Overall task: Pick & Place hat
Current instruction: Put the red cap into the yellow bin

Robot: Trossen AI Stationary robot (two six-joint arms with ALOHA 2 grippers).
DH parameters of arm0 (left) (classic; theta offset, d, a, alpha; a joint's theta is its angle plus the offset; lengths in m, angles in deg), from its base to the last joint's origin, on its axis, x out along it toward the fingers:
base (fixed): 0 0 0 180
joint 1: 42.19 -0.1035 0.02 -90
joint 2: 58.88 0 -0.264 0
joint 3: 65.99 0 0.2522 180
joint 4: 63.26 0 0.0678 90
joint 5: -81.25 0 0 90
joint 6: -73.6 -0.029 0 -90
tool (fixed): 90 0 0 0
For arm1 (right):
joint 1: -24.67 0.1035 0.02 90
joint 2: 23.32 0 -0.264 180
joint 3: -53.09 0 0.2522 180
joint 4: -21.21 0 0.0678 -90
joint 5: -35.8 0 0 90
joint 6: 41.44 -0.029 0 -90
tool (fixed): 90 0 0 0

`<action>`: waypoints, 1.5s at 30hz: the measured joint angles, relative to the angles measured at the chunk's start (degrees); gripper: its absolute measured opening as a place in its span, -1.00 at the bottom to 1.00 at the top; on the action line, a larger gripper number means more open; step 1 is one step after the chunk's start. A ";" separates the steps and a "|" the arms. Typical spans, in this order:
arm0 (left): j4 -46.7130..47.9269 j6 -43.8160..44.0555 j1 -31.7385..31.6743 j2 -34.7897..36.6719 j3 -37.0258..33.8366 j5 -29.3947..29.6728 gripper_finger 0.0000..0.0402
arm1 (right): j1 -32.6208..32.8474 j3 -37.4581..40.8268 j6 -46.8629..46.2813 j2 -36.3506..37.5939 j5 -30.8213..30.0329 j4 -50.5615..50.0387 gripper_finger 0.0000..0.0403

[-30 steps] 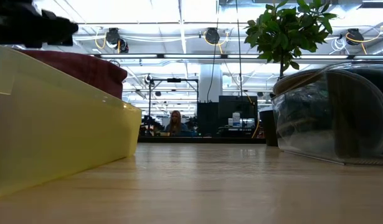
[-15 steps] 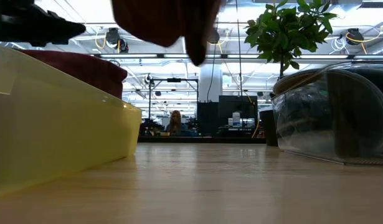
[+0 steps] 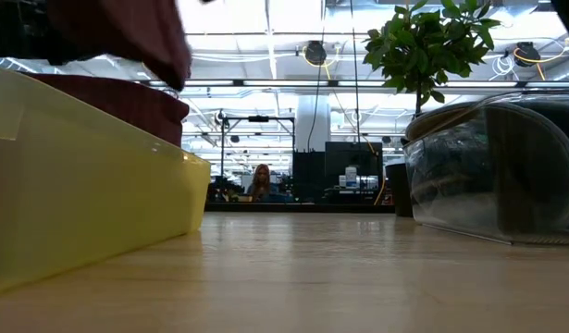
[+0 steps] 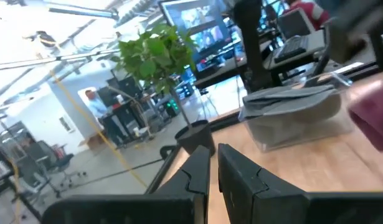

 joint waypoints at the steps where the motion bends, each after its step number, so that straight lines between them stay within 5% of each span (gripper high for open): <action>1: -0.19 -0.17 0.35 0.20 0.00 0.72 -0.80 | -0.26 -1.42 -0.38 -1.38 -0.06 -0.76 -0.98; 18: -0.53 -6.51 1.35 0.92 0.00 -0.18 -0.80 | -2.81 -3.90 -8.31 -12.32 -1.55 -3.48 -0.98; 28: -0.43 -5.24 1.35 0.89 0.00 -21.48 -0.80 | -2.81 -0.27 -9.02 -12.06 -1.79 -1.25 -0.98; 32: -0.42 -3.75 1.35 0.89 0.00 -24.72 -0.80 | -2.84 2.14 -7.10 -12.01 -1.46 1.99 -0.95; 45: 1.08 -0.40 1.35 0.87 0.00 -24.82 -0.80 | -2.05 2.73 -6.11 -12.06 3.14 10.66 -0.20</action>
